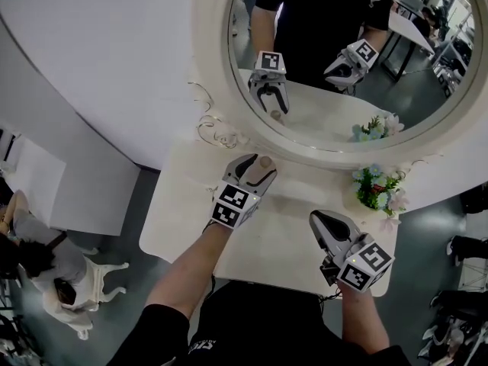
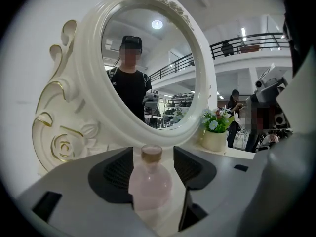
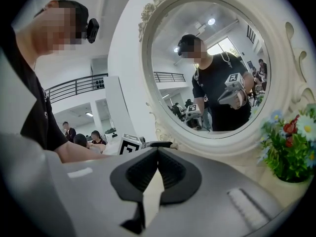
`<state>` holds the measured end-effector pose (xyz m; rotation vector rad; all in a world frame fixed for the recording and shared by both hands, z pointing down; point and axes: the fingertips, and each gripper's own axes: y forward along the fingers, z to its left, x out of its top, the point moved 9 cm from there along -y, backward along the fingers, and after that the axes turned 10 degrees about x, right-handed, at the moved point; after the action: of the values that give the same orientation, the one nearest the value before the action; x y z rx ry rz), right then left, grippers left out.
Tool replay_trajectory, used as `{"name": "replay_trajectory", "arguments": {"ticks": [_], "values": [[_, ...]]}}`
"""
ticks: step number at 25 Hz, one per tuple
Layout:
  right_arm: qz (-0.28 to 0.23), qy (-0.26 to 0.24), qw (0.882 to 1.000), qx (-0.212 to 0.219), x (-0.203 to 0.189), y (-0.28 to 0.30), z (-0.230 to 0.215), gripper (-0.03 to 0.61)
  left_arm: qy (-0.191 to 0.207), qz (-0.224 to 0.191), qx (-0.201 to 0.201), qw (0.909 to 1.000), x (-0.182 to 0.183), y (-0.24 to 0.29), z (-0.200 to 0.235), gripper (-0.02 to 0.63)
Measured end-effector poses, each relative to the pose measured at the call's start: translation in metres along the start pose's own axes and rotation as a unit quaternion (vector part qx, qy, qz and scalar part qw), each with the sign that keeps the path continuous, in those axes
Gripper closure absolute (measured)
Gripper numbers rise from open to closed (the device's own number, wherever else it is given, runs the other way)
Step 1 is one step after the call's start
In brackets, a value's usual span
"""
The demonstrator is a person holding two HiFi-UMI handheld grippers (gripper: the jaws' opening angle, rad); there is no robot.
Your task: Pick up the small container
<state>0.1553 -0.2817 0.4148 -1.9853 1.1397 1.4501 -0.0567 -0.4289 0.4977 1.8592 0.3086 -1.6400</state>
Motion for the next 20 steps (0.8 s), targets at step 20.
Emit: {"name": "replay_trajectory", "arguments": {"ticks": [20], "values": [[-0.003, 0.017, 0.999, -0.027, -0.004, -0.012, -0.003, 0.568, 0.024, 0.004, -0.012, 0.9996, -0.012, 0.032, 0.001, 0.420]]}}
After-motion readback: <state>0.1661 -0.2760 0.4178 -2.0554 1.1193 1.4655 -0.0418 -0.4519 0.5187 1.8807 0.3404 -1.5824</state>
